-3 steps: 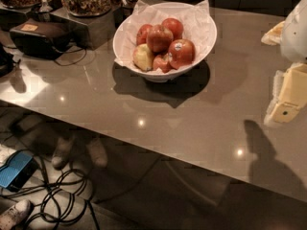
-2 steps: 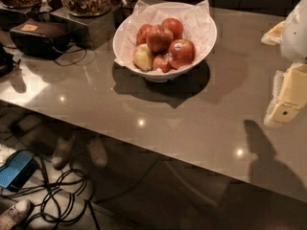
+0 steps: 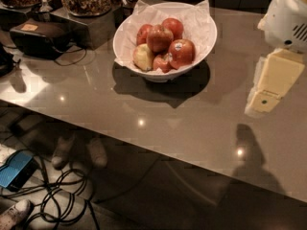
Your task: Pick apple from white bowl
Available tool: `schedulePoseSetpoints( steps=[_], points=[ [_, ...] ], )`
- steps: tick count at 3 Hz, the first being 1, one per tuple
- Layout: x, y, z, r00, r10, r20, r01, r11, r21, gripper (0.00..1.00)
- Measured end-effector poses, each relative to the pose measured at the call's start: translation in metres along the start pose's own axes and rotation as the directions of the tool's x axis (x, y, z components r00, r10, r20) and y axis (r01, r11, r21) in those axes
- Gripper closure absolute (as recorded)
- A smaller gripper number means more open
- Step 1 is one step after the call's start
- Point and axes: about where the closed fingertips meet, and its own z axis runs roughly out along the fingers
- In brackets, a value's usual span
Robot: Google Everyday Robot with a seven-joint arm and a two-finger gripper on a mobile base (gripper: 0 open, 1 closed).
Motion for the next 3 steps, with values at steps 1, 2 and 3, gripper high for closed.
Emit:
schedulePoseSetpoints(
  steps=[1,2,3],
  points=[
    [-0.028,0.0004,-0.0112,0.999,0.014,-0.038,-0.013,0.9987,0.049,0.0],
    [-0.0306,-0.001,-0.0175,0.999,0.021,-0.026,-0.019,0.9972,0.072,0.0],
    [-0.0342,-0.0034,-0.0193,0.998,0.049,0.03,-0.051,0.9963,0.069,0.0]
  ],
)
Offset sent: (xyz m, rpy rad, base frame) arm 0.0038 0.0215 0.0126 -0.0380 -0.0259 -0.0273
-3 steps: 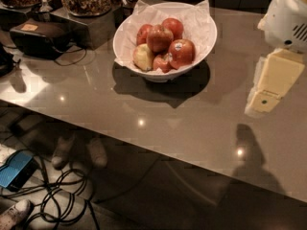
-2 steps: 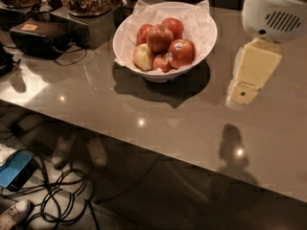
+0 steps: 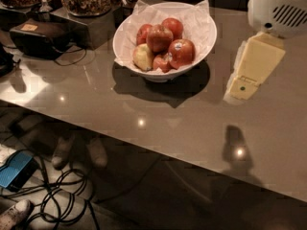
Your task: Pick apple from white bowl
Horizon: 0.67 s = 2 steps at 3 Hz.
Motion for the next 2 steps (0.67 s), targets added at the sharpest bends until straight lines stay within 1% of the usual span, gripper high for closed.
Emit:
schedulePoseSetpoints(
  steps=[1,2],
  points=[
    [-0.013,-0.016,0.015,0.995,0.097,0.038,-0.094,0.9933,-0.067,0.0],
    [-0.03,-0.038,0.038,0.983,0.179,0.044,-0.172,0.9775,-0.122,0.0]
  ],
)
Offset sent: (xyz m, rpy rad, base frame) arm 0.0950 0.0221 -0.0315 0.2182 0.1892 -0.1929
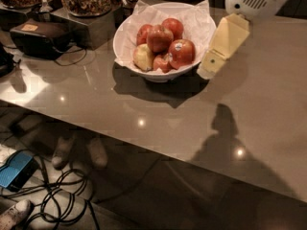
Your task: Pick apple from white bowl
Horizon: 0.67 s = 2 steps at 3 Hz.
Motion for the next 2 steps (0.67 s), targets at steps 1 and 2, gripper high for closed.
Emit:
schedulePoseSetpoints(
  steps=[1,2],
  points=[
    [-0.0037,-0.0019,-0.0013,1.0,0.0,0.014,0.0,0.9999,0.01,0.0],
    [-0.0096,0.0016,-0.0007,0.999,-0.035,0.041,0.035,0.9993,0.014,0.0]
  ],
)
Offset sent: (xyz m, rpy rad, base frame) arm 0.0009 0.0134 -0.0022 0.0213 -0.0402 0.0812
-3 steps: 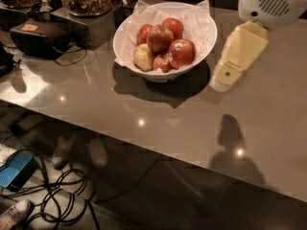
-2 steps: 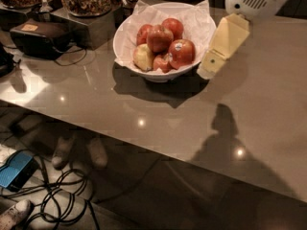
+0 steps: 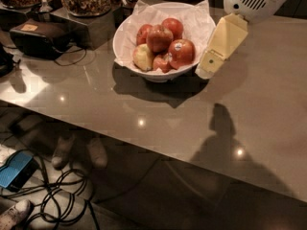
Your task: Pick apple from white bowl
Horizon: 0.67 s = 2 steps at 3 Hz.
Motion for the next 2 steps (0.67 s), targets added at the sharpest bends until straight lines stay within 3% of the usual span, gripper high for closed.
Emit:
schedulePoseSetpoints(
  steps=[1,2],
  points=[
    [-0.0492,0.0147,0.0129,0.998,-0.06,-0.006,0.06,0.998,-0.017,0.0],
    [-0.0517,0.0146,0.0107,0.998,-0.062,0.005,0.062,0.998,-0.009,0.0]
  ],
)
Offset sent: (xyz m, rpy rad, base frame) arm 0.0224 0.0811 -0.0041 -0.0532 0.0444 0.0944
